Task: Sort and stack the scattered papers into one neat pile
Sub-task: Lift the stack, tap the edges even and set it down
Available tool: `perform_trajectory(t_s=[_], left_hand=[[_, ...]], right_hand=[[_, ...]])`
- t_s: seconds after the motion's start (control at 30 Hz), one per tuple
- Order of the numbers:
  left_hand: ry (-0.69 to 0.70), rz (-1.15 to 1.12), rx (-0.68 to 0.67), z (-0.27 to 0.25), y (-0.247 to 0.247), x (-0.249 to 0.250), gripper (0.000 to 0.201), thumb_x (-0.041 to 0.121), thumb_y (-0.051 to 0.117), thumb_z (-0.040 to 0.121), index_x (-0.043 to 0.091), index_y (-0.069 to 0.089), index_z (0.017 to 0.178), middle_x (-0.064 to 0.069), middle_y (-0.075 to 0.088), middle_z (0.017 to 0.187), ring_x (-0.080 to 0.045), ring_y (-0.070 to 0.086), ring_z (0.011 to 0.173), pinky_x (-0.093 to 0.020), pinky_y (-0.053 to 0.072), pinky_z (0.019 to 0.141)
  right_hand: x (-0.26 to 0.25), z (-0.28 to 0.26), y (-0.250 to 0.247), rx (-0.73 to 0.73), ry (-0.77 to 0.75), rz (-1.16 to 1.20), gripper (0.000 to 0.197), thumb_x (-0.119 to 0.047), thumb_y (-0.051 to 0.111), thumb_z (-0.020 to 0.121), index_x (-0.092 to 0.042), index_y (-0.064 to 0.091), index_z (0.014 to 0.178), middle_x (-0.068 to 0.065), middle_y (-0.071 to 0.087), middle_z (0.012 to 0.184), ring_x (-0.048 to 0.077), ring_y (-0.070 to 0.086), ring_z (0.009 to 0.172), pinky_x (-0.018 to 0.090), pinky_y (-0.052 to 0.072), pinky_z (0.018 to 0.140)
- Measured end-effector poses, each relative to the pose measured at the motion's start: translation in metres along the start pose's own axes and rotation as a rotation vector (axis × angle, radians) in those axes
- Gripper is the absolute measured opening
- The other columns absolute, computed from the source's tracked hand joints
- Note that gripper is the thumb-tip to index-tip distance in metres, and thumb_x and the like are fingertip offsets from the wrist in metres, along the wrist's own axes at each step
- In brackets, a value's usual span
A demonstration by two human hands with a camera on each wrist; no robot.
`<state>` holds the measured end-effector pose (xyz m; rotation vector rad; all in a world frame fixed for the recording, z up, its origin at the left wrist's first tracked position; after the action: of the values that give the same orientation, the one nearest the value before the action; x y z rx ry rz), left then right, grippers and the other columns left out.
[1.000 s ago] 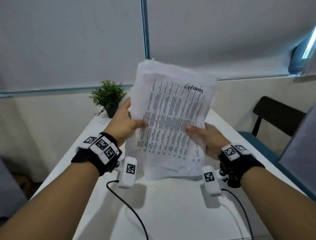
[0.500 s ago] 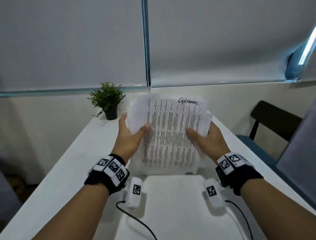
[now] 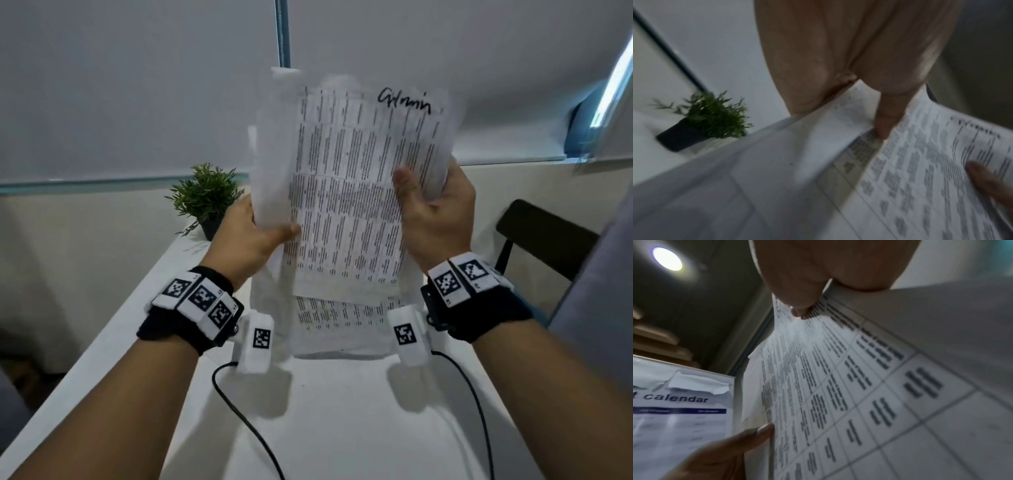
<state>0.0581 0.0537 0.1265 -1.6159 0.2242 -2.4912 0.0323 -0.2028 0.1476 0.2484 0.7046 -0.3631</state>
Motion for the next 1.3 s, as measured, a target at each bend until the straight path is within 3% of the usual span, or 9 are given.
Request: perform_trajectory(t_s=[0.13,0.27,0.43,0.5,0.57,0.73,0.97,1.13,1.3], left_hand=[[0.097,-0.104,0.246,0.001,-0.005,0.011,0.045,0.004,0.083,0.078,0.003,0.065,0.12,-0.005,0.075,0.11,-0.019,0.073,0.101,-0.04,0.06,0.089],[0.124,-0.134,0.326,-0.006,0.0,0.006,0.036,0.0,0.08,0.08,0.013,0.066,0.111,0.001,0.074,0.107,-0.015,0.073,0.1,-0.038,0.06,0.09],[0.16,-0.116,0.292,-0.015,0.02,0.006,0.046,0.002,0.073,0.083,0.026,0.058,0.118,0.005,0.069,0.115,-0.012,0.069,0.107,-0.044,0.061,0.088],[0.168,-0.138,0.285,-0.017,0.02,0.007,0.055,0.0,0.073,0.082,0.024,0.049,0.126,0.005,0.067,0.115,-0.003,0.069,0.104,-0.032,0.062,0.083],[0.133,-0.115,0.259,-0.022,0.018,-0.002,0.059,-0.003,0.072,0.083,0.024,0.042,0.124,0.013,0.063,0.106,0.013,0.067,0.088,-0.015,0.059,0.074],[-0.118,-0.142,0.164,-0.042,0.019,-0.052,0.055,0.007,0.079,0.082,0.027,0.046,0.121,0.007,0.068,0.116,-0.007,0.069,0.103,-0.043,0.056,0.098],[-0.086,-0.118,0.221,-0.037,0.027,-0.057,0.046,0.008,0.075,0.087,0.025,0.052,0.123,0.021,0.067,0.106,0.018,0.066,0.083,-0.016,0.055,0.078],[-0.016,-0.121,0.239,-0.027,0.023,-0.04,0.049,0.006,0.068,0.089,0.027,0.049,0.129,0.016,0.068,0.113,0.007,0.068,0.097,-0.019,0.057,0.086],[-0.098,-0.085,0.145,-0.041,0.026,-0.059,0.056,0.01,0.072,0.086,0.023,0.046,0.133,0.006,0.069,0.119,-0.007,0.069,0.106,-0.045,0.056,0.097]], right_hand=[[-0.004,0.0,0.004,-0.191,0.124,0.228,0.037,-0.016,0.079,0.088,-0.006,0.064,0.12,0.007,0.078,0.11,0.022,0.077,0.102,0.041,0.064,0.083],[0.028,-0.017,0.006,-0.408,0.27,-0.031,0.03,-0.017,0.082,0.086,-0.006,0.075,0.113,0.007,0.081,0.103,0.022,0.079,0.092,0.051,0.064,0.085],[0.03,-0.026,0.01,-0.182,0.158,-0.14,0.019,-0.013,0.075,0.092,0.003,0.075,0.101,0.009,0.076,0.082,0.016,0.071,0.068,0.024,0.062,0.068],[0.032,-0.027,0.01,-0.159,0.158,-0.131,0.018,-0.014,0.075,0.091,0.002,0.074,0.097,0.018,0.076,0.086,0.027,0.073,0.076,0.035,0.062,0.07],[0.044,-0.032,0.006,-0.219,0.251,-0.132,0.016,-0.018,0.077,0.089,-0.013,0.075,0.104,0.007,0.079,0.097,0.022,0.077,0.087,0.042,0.065,0.079],[0.084,-0.062,-0.009,-0.348,0.478,-0.089,0.036,-0.015,0.083,0.084,-0.022,0.068,0.117,-0.005,0.079,0.105,0.01,0.077,0.092,0.045,0.063,0.089],[0.087,-0.063,-0.006,-0.228,0.475,-0.02,0.029,-0.015,0.083,0.086,-0.012,0.075,0.113,0.002,0.082,0.102,0.016,0.079,0.092,0.044,0.064,0.085],[0.073,-0.049,-0.007,-0.149,0.399,-0.007,0.027,-0.047,0.08,0.08,-0.023,0.076,0.092,-0.007,0.081,0.079,0.007,0.078,0.074,0.02,0.06,0.061],[0.088,-0.071,-0.017,-0.212,0.466,-0.115,0.073,-0.086,0.07,0.063,-0.022,0.07,0.098,-0.009,0.079,0.09,0.01,0.075,0.083,0.041,0.062,0.079]])
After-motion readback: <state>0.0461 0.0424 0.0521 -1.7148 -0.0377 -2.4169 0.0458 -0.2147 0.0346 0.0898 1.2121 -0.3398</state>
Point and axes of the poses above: each hand's wrist, its own z-axis towards the middle knuckle, its own y-axis out of the palm, x = y × z, the point moved 4 cm from there along z, towards the middle knuckle
